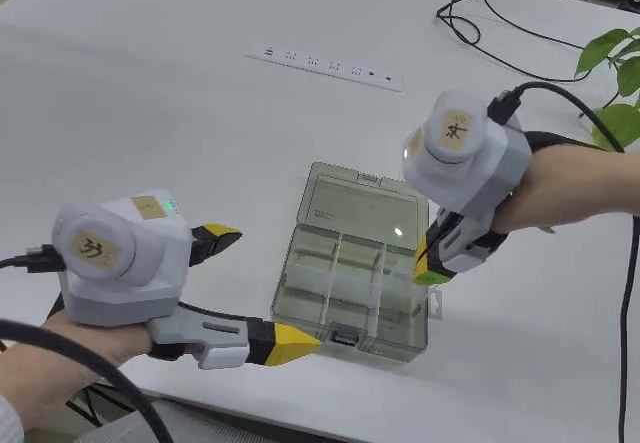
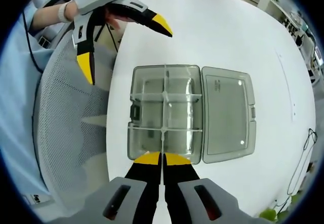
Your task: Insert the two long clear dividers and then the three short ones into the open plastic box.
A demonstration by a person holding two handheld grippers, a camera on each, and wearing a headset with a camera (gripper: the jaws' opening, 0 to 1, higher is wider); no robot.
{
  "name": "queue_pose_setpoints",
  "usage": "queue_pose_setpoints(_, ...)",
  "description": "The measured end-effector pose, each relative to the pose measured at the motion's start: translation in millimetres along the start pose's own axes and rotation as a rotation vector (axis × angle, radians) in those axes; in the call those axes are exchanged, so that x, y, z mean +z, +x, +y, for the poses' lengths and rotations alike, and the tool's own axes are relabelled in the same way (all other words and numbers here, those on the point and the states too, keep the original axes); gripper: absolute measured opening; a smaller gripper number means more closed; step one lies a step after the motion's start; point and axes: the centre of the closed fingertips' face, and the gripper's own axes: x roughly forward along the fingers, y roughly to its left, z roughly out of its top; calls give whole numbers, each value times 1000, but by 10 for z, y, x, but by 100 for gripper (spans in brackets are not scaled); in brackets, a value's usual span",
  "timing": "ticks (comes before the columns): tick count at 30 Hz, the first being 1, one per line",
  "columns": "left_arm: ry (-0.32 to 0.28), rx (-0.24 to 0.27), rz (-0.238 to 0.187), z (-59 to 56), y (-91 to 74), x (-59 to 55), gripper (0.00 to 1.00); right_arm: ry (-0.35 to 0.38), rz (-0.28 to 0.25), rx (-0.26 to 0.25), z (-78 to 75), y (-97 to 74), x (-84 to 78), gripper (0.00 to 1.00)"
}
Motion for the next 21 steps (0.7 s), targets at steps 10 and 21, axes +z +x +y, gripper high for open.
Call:
queue_pose_setpoints(10,-5,0,-8,5,5,0,95,-37,38,6,-15,78,-11,2)
queue_pose_setpoints(21,-13,5,-15,19,-4,-6,94,-40,56,11,-19,188,-22,2)
